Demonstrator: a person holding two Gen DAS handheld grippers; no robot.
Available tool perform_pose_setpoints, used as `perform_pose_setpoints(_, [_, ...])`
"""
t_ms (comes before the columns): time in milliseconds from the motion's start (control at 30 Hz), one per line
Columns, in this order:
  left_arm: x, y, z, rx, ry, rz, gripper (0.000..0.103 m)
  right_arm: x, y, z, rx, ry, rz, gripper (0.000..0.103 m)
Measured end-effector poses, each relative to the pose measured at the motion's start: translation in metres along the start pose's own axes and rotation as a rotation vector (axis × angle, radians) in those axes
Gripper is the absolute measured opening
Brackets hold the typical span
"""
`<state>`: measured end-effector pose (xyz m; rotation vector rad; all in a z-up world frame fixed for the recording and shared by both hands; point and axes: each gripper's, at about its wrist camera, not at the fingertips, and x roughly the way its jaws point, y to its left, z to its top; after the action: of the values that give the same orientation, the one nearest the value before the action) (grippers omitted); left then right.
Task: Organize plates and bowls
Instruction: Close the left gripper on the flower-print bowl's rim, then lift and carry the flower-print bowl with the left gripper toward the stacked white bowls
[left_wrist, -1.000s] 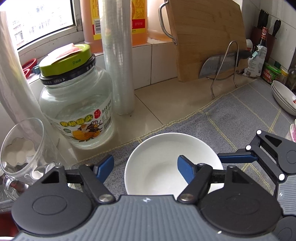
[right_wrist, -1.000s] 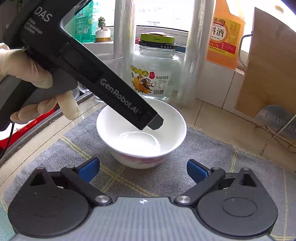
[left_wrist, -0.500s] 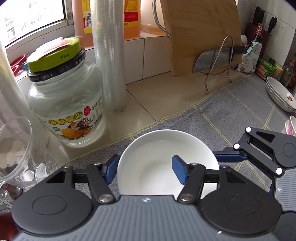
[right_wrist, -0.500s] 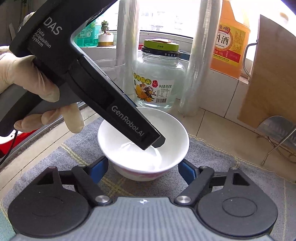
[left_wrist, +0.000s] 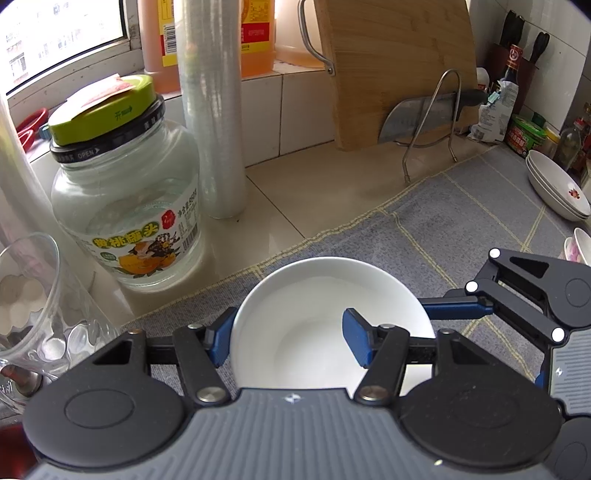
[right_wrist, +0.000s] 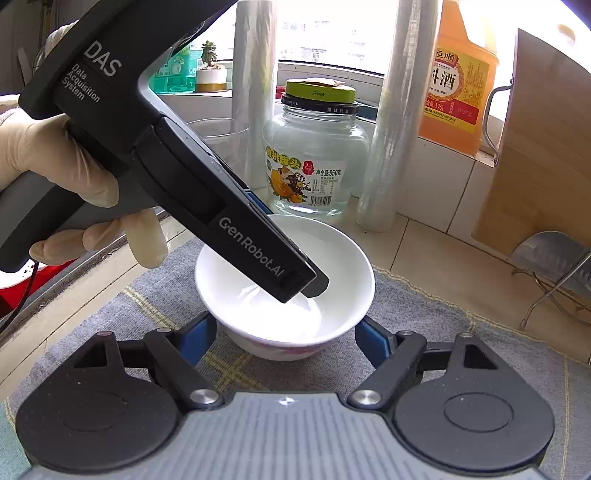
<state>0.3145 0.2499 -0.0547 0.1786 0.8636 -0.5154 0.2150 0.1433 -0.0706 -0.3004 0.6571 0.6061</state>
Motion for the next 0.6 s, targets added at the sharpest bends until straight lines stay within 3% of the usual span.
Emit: perform_pose_setpoints(600, [-0.030, -0.037, -0.001, 0.045, -0.027, -0.014, 0.061, -0.043, -0.001, -0.001, -0.005, 0.017, 0.002, 0.085])
